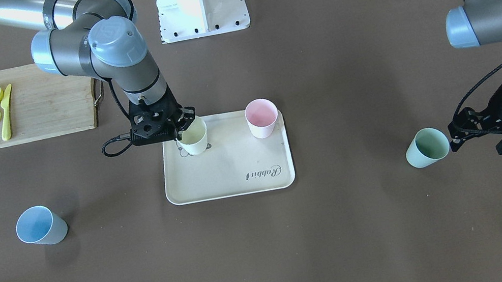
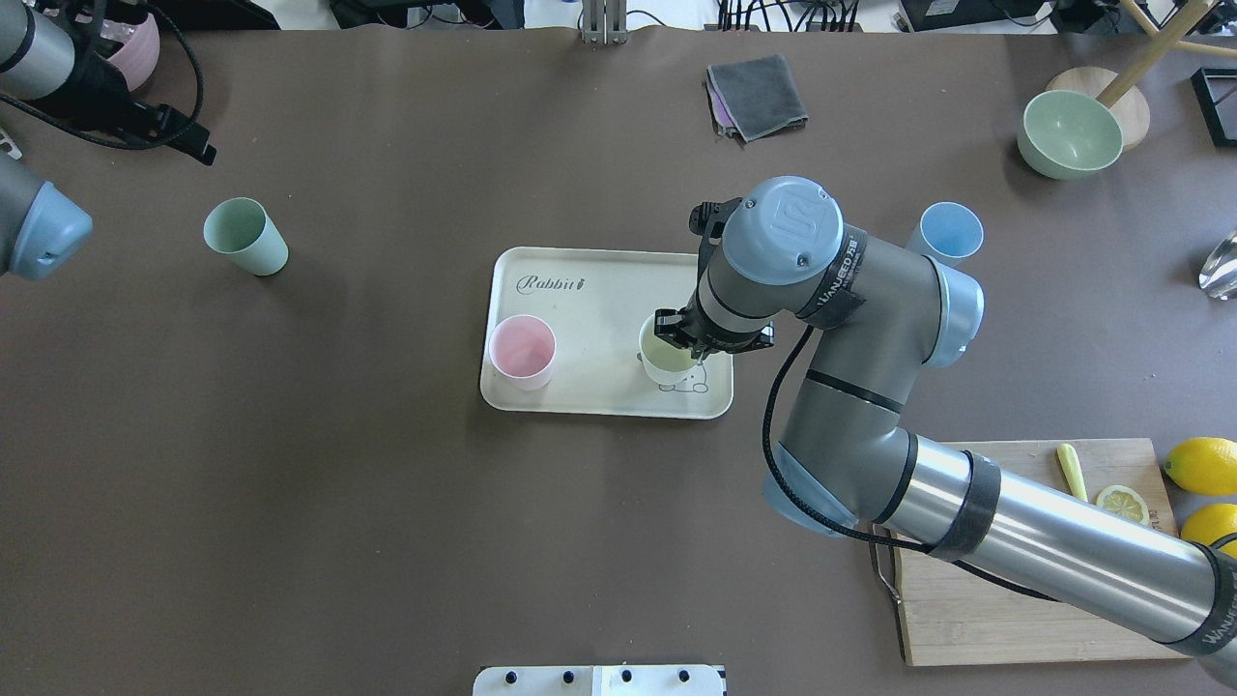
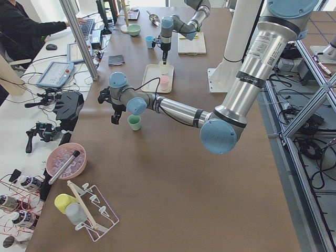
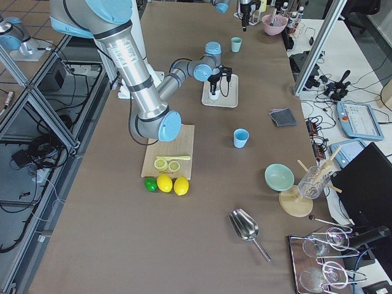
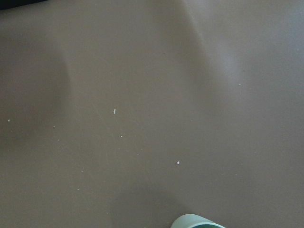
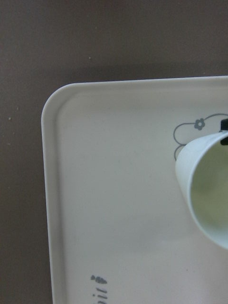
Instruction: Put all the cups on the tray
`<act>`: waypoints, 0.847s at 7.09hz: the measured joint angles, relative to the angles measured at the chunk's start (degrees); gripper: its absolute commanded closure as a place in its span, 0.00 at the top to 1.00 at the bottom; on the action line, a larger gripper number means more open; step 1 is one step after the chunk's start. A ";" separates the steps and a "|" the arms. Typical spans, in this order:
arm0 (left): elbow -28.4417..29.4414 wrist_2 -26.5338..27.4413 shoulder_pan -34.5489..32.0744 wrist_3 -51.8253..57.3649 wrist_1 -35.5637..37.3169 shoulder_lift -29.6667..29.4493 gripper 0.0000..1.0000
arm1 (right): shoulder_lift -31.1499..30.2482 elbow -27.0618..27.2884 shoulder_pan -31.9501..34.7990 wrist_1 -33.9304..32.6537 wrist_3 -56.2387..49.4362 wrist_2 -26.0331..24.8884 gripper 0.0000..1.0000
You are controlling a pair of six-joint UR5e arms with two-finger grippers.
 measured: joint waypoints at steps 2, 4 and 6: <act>1.78 0.22 -0.03 0.14 -1.51 0.16 0.97 | -0.13 0.21 0.03 0.04 0.19 -0.03 1.00; 2.55 0.37 0.30 -0.03 -3.75 1.33 0.97 | -0.16 2.50 1.83 -0.38 0.54 1.48 1.00; 2.31 0.35 1.15 -2.82 -6.95 2.76 0.97 | -0.50 5.46 4.59 -1.67 0.52 4.60 1.00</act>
